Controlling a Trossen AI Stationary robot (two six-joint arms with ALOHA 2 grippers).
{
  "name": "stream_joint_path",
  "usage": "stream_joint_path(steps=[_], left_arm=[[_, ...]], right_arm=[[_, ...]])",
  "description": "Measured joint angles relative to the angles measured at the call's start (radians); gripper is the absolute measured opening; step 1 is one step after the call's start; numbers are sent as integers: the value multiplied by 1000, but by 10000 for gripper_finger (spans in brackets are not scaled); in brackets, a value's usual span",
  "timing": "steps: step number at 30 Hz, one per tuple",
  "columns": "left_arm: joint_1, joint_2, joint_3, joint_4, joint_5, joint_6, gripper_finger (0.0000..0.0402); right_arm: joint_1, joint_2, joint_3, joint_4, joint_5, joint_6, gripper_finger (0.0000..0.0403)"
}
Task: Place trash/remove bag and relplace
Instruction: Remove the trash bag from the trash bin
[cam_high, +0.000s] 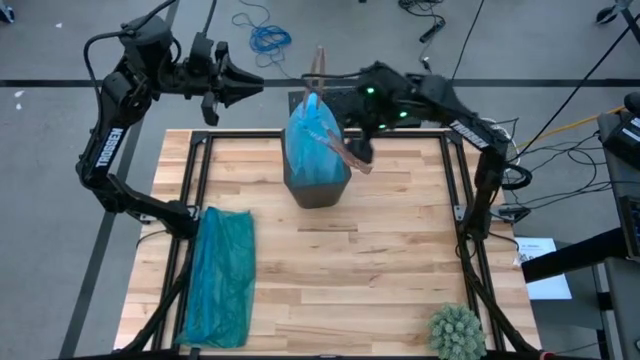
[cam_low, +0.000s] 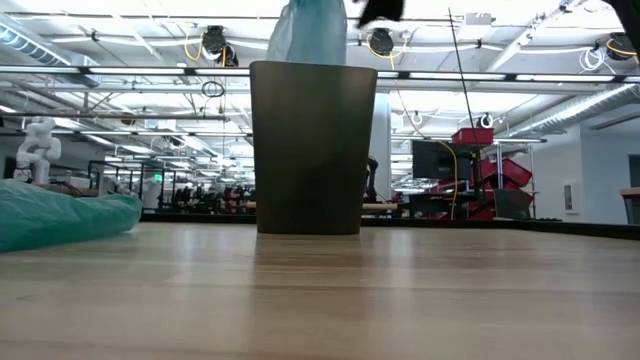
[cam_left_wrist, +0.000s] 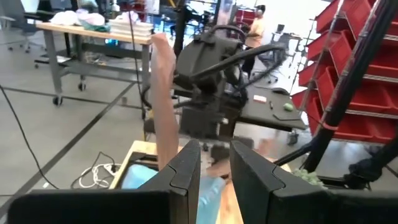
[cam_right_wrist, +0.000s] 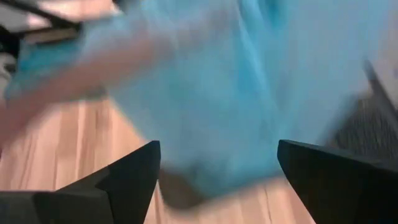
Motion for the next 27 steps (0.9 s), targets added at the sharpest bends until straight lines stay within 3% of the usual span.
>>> stream_joint_path(steps=[9, 12, 15, 19, 20, 27], left_arm=[[3, -40, 0, 3, -19, 42, 83], [3, -61, 0, 3, -27, 65, 83], [3, -80, 0, 6, -35, 78, 83], [3, -98, 0, 1, -70, 78, 83], [3, -103, 0, 0, -80, 77, 83], [2, -115, 0, 1, -84, 73, 83]], right_arm=[[31, 189, 0, 430, 39, 39, 317], [30, 258, 0, 546, 62, 40, 295], [40, 303, 0, 637, 63, 38, 223], [67, 326, 0, 695, 56, 23, 49], [73, 326, 0, 706, 56, 12, 26], [103, 292, 0, 838, 135, 7, 1]])
